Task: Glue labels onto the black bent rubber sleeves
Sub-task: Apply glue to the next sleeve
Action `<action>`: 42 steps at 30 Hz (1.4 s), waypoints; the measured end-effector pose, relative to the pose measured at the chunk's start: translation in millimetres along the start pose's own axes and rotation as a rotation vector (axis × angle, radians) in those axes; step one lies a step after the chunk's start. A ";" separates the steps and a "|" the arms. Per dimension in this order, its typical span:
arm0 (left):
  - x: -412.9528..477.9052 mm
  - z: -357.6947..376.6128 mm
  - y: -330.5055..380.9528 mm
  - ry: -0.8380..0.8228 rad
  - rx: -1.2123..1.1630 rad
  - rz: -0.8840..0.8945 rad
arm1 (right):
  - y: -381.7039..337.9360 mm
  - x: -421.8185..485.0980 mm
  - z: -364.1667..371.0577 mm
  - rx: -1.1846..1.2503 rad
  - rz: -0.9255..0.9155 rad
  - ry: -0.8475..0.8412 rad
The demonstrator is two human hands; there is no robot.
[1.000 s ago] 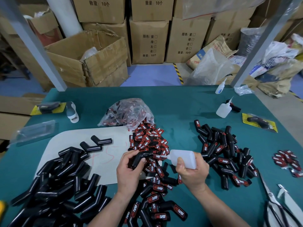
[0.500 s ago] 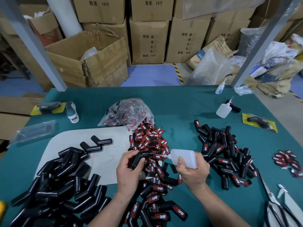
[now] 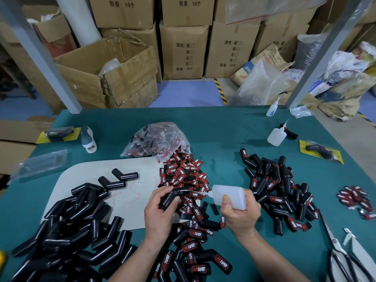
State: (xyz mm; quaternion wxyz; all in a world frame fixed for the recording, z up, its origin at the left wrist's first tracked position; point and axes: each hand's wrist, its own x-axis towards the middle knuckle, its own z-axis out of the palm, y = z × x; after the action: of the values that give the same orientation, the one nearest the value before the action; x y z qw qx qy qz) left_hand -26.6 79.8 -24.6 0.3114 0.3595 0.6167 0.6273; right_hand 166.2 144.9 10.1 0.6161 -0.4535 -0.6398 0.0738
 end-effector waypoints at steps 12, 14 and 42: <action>1.3 -1.1 -5.7 -0.063 0.068 0.062 | -3.8 -5.8 0.3 -0.044 -0.011 -0.029; 1.2 -1.3 -5.9 -0.066 0.073 0.077 | -3.1 -6.0 0.4 -0.038 -0.008 -0.032; 0.9 -1.0 -2.3 -0.048 0.053 0.059 | 2.9 -4.6 1.8 -0.050 -0.026 -0.025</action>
State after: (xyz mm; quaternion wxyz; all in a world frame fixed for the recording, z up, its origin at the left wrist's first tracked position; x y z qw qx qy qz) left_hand -28.1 80.1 -26.8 0.2979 0.4004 0.6146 0.6109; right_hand 165.3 144.4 4.5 0.5974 -0.4594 -0.6550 0.0556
